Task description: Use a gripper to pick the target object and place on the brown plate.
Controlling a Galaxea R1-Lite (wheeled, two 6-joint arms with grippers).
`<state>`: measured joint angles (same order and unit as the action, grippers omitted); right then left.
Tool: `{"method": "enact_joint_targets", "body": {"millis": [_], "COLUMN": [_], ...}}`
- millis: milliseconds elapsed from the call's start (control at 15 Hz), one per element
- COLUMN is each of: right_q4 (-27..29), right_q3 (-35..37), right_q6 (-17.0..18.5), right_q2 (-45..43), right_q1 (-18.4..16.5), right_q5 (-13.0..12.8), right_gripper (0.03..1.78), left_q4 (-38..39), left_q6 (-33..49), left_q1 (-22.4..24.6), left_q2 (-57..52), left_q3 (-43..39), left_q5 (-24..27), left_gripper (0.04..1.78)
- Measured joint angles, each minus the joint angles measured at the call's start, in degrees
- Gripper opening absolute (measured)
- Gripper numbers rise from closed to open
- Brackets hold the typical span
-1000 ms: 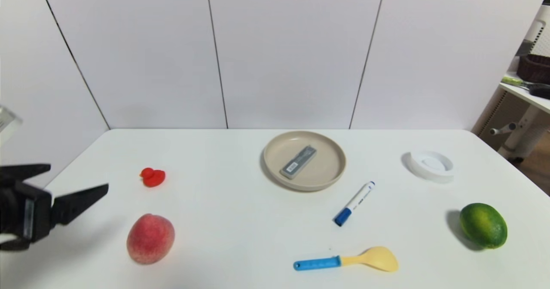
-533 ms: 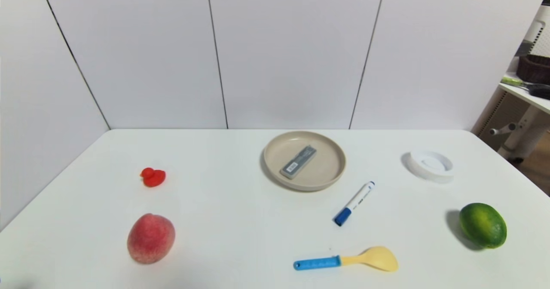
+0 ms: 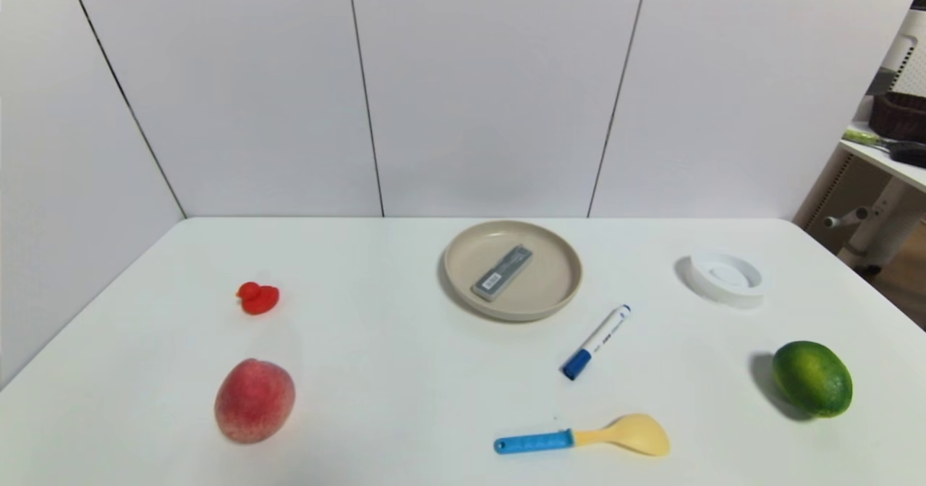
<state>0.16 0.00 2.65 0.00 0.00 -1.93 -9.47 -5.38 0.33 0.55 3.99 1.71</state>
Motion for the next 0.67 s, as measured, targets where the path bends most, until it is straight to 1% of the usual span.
{"method": "enact_joint_targets", "body": {"millis": [200, 667], "right_q4": [0.0, 0.0], "right_q3": [0.0, 0.0], "right_q6": [0.0, 0.1], "right_q2": [0.0, 0.0], "right_q1": [0.0, 0.0], "right_q5": [0.0, 0.0], "right_gripper": [1.71, 1.71], "left_q4": [-0.1, 1.0], "left_q6": [1.9, 1.9], "left_q1": [0.0, 0.0], "left_q2": [-0.6, -0.7], "left_q3": [-0.1, -0.5], "left_q5": [-0.1, -0.1], "left_gripper": [1.69, 1.69]}}
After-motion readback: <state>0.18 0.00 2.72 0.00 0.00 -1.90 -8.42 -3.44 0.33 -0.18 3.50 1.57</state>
